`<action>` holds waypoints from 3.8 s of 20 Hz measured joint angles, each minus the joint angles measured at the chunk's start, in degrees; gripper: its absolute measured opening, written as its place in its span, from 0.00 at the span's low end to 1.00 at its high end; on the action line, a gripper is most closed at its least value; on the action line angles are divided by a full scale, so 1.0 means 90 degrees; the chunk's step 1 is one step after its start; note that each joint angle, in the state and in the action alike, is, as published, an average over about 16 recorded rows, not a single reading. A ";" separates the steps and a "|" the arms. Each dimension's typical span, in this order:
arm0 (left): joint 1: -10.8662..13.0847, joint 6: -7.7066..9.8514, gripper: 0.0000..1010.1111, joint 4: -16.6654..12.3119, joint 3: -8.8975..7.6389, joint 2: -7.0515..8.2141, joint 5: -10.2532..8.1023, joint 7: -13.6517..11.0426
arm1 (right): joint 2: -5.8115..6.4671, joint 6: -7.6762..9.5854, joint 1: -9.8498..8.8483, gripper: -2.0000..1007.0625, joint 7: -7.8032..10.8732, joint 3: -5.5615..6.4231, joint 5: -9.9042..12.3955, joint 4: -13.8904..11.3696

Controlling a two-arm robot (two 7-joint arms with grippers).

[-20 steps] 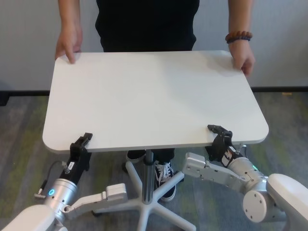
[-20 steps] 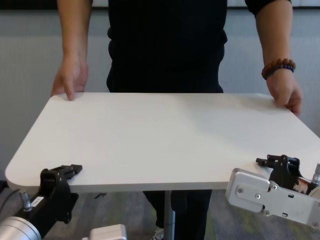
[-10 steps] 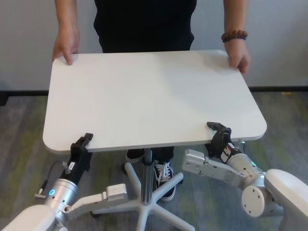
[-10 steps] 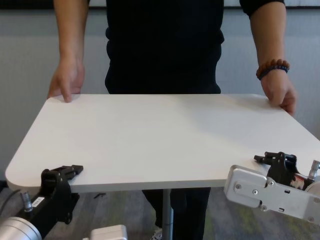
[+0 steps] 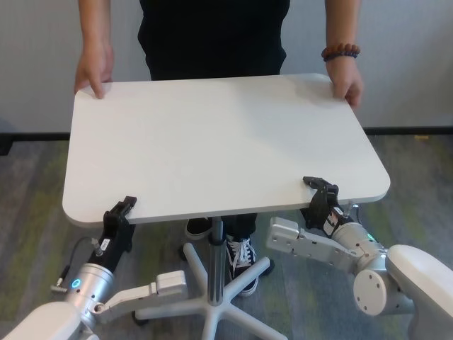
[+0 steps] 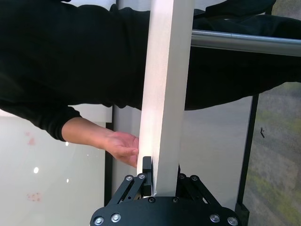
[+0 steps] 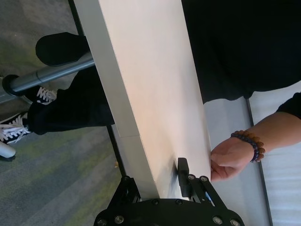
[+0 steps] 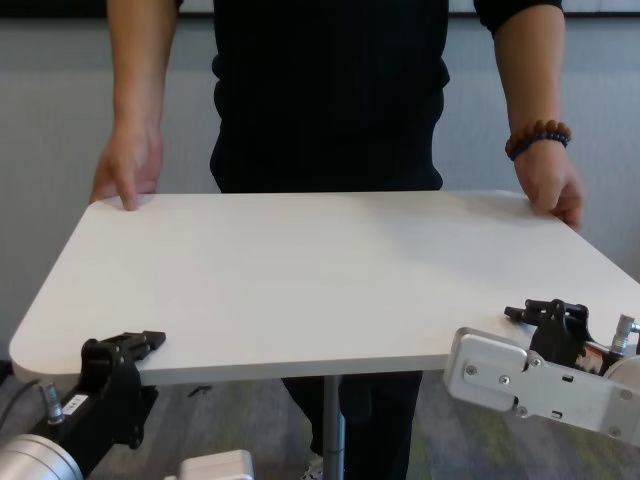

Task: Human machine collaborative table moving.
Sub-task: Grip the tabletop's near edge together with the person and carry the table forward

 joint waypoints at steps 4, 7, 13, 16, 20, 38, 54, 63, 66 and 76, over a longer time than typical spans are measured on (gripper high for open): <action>0.0001 0.0000 0.23 -0.0001 -0.0002 0.0002 -0.0002 0.0000 | -0.0014 -0.0004 0.0052 0.35 -0.0021 -0.0025 -0.0010 0.0068; 0.0001 0.0000 0.23 -0.0002 -0.0003 0.0003 -0.0003 0.0000 | -0.0025 -0.0009 0.0083 0.35 -0.0031 -0.0036 -0.0008 0.0112; 0.0001 0.0000 0.23 -0.0004 -0.0005 0.0005 -0.0004 0.0000 | -0.0043 -0.0020 0.0139 0.35 -0.0049 -0.0051 0.0004 0.0193; 0.0001 -0.0001 0.23 -0.0005 -0.0005 0.0006 -0.0004 0.0000 | -0.0049 -0.0024 0.0162 0.35 -0.0055 -0.0058 0.0010 0.0227; 0.0001 -0.0001 0.23 -0.0005 -0.0005 0.0006 -0.0004 -0.0001 | -0.0052 -0.0020 0.0181 0.35 -0.0058 -0.0067 0.0015 0.0254; 0.0000 -0.0001 0.23 -0.0007 -0.0005 0.0005 -0.0005 -0.0001 | -0.0064 -0.0030 0.0222 0.35 -0.0126 -0.0083 0.0036 0.0336; -0.0001 0.0001 0.23 -0.0007 -0.0005 0.0006 -0.0005 -0.0001 | -0.0075 -0.0065 0.0221 0.35 -0.0149 -0.0067 0.0065 0.0358; -0.0066 -0.0015 0.23 0.0033 0.0024 0.0015 0.0006 0.0002 | -0.0074 -0.0049 0.0218 0.35 -0.0140 -0.0071 0.0058 0.0348; -0.0117 -0.0023 0.23 0.0065 0.0046 0.0020 0.0021 0.0003 | -0.0073 -0.0047 0.0217 0.35 -0.0140 -0.0072 0.0056 0.0346; -0.0255 -0.0044 0.23 0.0158 0.0106 0.0034 0.0064 0.0005 | -0.0073 -0.0044 0.0215 0.35 -0.0137 -0.0076 0.0050 0.0340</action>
